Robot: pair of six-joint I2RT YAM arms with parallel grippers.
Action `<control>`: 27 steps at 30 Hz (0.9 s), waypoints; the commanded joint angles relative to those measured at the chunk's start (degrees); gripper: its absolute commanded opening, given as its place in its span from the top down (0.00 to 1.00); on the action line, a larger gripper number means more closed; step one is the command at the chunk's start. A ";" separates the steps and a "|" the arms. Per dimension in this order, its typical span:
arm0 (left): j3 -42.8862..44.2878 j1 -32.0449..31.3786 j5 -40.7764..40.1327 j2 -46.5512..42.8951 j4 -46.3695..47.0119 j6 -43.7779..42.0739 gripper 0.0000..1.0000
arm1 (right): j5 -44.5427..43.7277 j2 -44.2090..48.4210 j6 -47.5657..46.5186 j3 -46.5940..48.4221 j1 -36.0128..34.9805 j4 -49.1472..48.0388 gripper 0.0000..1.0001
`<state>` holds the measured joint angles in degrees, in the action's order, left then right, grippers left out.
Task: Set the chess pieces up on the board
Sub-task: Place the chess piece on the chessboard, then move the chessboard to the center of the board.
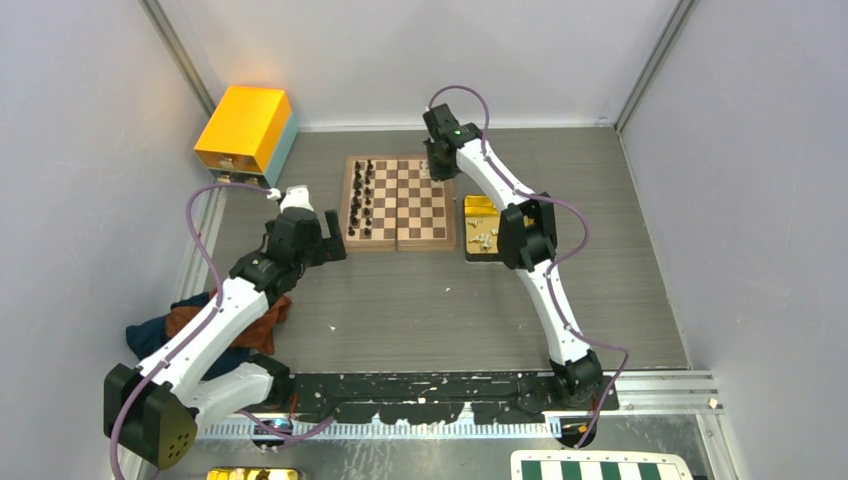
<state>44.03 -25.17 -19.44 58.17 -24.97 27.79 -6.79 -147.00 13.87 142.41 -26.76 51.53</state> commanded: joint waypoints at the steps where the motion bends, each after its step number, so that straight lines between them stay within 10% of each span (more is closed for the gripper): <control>1: 0.44 -0.23 -0.07 -0.08 3.04 -0.88 0.02 | 1.09 -0.58 0.53 2.43 0.34 -0.37 0.88; 11: 0.18 -0.23 -0.07 -0.29 2.91 -0.42 0.01 | 1.86 0.18 -0.03 1.92 0.32 -0.99 0.61; 27: 0.91 0.37 -2.70 0.18 2.38 1.98 0.00 | 0.18 9.24 -1.02 -5.24 0.06 -4.27 0.59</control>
<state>44.01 -25.17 -20.25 58.17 -24.91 28.08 -5.52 -146.47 13.65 140.77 -26.57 50.54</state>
